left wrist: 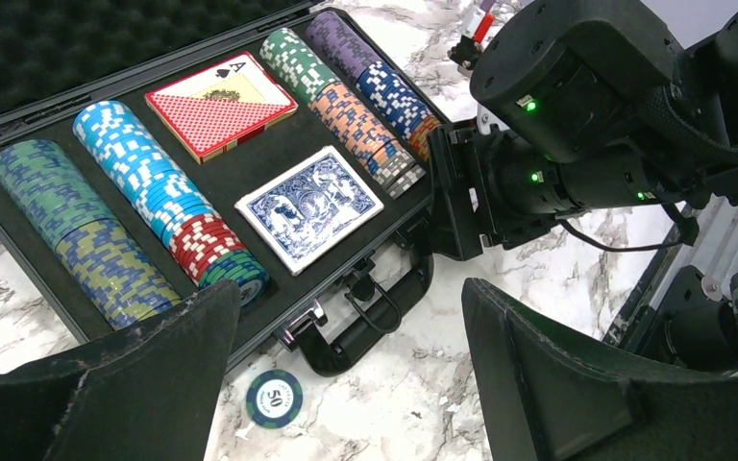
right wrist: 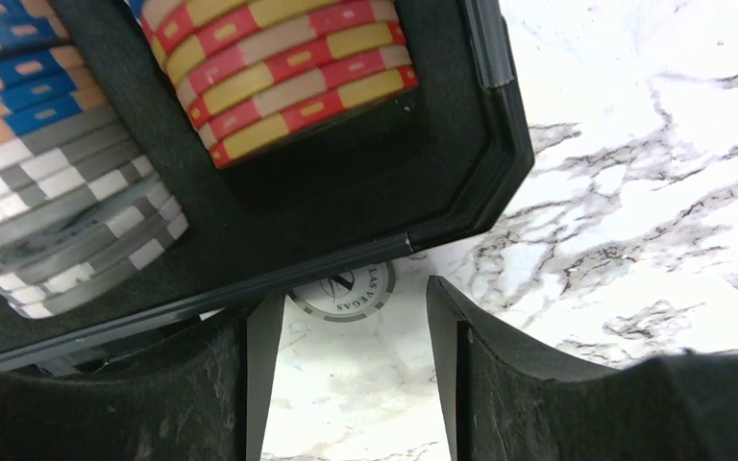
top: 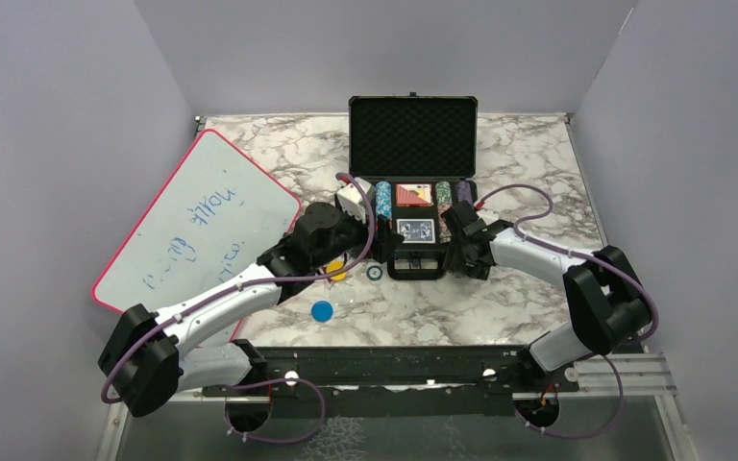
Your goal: Pack up texas hold em set
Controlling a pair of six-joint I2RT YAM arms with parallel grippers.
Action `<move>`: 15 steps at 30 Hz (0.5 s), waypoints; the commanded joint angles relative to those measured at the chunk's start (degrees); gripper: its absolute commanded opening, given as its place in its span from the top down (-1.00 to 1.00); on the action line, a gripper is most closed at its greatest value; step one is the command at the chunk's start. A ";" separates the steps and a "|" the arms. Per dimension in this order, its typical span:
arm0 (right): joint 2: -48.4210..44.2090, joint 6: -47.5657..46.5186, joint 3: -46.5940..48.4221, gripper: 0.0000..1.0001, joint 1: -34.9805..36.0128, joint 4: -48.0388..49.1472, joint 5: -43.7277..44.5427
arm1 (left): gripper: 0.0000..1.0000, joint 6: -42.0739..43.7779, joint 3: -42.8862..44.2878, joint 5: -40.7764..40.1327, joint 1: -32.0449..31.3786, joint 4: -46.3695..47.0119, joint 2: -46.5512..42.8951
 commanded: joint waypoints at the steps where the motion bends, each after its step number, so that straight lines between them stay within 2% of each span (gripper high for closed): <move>1: 3.11 3.28 -0.13 -0.19 0.41 0.68 5.32 | -0.76 -0.65 -0.38 -0.92 0.43 2.33 -0.43; 10: 2.00 6.46 -1.50 0.04 0.43 -1.58 7.17 | -0.76 -0.72 -0.54 -0.97 0.63 1.99 -0.68; 12: 2.09 6.39 -1.88 0.03 0.43 -1.49 7.20 | -0.76 -0.80 -0.64 -1.02 0.67 2.02 -0.62; 15: 2.84 6.89 -2.07 -0.10 0.43 -1.29 6.62 | -0.76 -0.91 -0.65 -0.97 0.76 2.27 -0.48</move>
